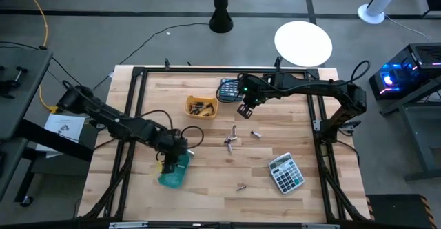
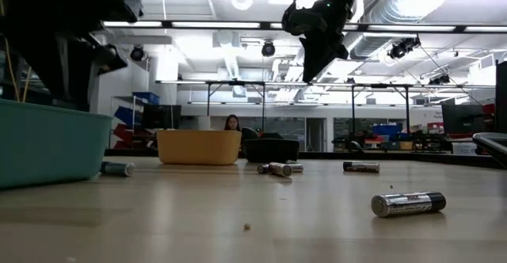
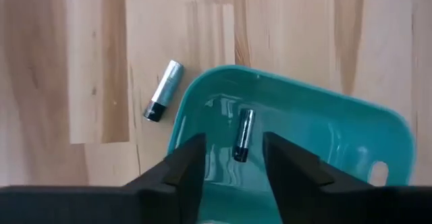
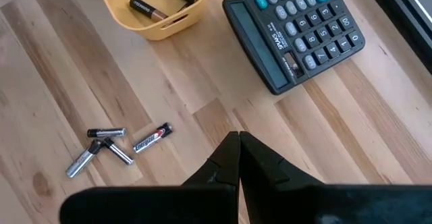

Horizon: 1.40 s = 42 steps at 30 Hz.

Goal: Sort batteries
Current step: Put the silver battery into the green bin

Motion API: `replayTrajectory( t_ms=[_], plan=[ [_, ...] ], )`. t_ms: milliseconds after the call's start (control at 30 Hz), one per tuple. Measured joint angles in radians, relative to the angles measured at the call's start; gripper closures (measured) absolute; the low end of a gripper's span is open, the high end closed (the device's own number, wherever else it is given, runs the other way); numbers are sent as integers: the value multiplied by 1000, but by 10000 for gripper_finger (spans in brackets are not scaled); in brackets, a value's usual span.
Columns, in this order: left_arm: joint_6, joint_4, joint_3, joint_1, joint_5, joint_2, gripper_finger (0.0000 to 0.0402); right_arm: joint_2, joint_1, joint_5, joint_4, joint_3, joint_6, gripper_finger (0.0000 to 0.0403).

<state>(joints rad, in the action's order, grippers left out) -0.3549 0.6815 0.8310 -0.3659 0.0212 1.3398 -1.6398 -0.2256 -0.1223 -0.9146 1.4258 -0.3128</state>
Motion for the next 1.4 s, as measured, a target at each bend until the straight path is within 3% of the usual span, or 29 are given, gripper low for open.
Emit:
replayTrajectory(
  t_ms=[167, 233, 633, 833, 1033, 1233, 1400],
  plan=[
    [22, -45, 0, 15, 63, 39, 374, 0, 1, 1, 0, 0, 0, 403],
    [17, -48, 0, 12, 60, 50, 391, 0, 3, 2, 0, 0, -2, 403],
    [125, 29, -1, 73, 46, 141, 401, 0, 5, 4, 2, 0, -3, 403],
    [189, 171, -1, 123, -110, 136, 401, 0, 5, 5, 3, 0, -1, 403],
    [309, 253, -2, 207, -134, 129, 402, 0, 5, 8, 6, 0, -1, 403],
    [447, 348, -6, 294, -246, 107, 401, 0, 5, 16, 7, 0, 0, 403],
    [515, 365, -57, 409, -276, 50, 401, 0, 5, 22, 9, 0, 0, 403]
  ],
)
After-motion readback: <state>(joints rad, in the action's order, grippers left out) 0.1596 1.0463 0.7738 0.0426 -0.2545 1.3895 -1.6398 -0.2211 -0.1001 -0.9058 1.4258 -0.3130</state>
